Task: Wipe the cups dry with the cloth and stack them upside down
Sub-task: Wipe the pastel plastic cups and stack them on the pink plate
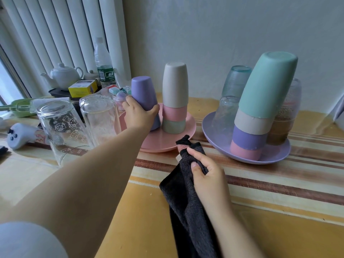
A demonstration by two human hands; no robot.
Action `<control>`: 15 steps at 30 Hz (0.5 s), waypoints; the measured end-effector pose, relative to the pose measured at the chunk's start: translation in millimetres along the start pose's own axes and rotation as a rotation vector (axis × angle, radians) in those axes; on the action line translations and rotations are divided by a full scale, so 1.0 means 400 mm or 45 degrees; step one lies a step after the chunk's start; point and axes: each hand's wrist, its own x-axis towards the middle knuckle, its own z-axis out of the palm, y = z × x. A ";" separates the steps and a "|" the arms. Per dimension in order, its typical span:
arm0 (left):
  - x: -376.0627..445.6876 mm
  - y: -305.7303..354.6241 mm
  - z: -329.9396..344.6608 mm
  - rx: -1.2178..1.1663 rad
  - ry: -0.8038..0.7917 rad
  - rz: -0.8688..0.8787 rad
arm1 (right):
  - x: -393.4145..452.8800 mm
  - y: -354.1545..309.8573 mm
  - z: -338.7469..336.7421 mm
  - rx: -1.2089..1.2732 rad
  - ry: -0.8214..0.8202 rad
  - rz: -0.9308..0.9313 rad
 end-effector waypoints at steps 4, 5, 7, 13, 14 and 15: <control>-0.002 -0.002 -0.001 -0.012 0.045 0.014 | 0.000 0.000 0.001 -0.011 0.002 -0.007; -0.002 -0.001 -0.002 -0.013 0.060 0.012 | 0.000 0.000 0.000 -0.018 0.004 -0.008; -0.003 0.001 -0.004 -0.036 0.070 0.020 | 0.000 0.000 0.000 -0.025 0.006 -0.009; -0.004 0.006 -0.004 -0.071 0.121 0.076 | -0.002 -0.001 0.000 -0.028 0.003 0.001; -0.004 0.007 -0.005 -0.066 0.119 0.084 | -0.002 -0.001 0.000 -0.028 0.000 0.001; -0.003 0.005 -0.004 -0.070 0.113 0.094 | -0.002 -0.002 -0.001 -0.027 -0.002 0.001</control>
